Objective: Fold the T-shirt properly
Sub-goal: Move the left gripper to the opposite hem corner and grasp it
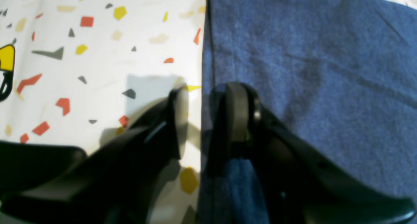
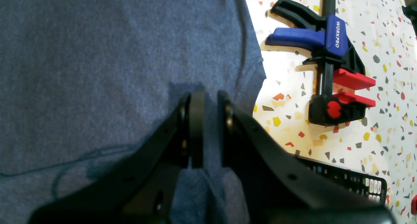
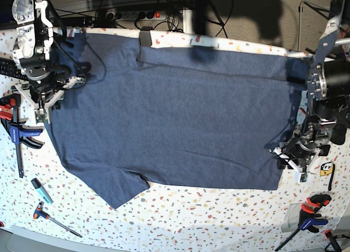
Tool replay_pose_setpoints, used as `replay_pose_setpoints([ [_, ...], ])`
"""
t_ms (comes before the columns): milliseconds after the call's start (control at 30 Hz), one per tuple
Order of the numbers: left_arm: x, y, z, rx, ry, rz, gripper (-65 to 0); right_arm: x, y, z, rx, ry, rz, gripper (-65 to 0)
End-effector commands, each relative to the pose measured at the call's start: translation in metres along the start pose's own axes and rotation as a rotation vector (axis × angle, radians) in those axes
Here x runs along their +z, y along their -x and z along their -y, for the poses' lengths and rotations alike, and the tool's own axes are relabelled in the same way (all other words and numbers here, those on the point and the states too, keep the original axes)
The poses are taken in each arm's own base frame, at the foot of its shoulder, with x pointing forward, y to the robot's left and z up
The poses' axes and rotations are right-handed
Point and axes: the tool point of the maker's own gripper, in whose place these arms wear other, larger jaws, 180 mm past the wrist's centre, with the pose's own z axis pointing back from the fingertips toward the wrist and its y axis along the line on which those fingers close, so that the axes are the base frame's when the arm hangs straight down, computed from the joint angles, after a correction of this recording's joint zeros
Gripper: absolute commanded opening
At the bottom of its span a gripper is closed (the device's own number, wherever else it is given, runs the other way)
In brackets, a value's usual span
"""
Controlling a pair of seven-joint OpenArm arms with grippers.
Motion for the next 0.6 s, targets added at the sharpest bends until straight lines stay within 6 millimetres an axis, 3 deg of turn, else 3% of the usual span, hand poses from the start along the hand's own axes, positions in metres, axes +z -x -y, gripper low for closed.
replay_pose_setpoints([
  [0,-0.001,-0.027,-0.001,-0.012,0.013,0.050,-46.5,0.003,-0.016,0.007,0.014,0.015,0.053,-57.2],
  [133,-0.001,-0.038,-0.003,0.022,0.007,0.083,-46.5,0.003,-0.015,0.007,0.014,0.015,0.050,-57.2],
  [367,-0.003,-0.029,0.005,0.031,0.018,0.064,-46.9,0.003,-0.014,0.007,0.016,0.017,0.045,-57.2],
  [567,-0.004,-0.029,0.006,0.032,0.020,0.065,-60.9,0.003,-0.015,0.007,0.016,0.017,0.048,-57.2],
])
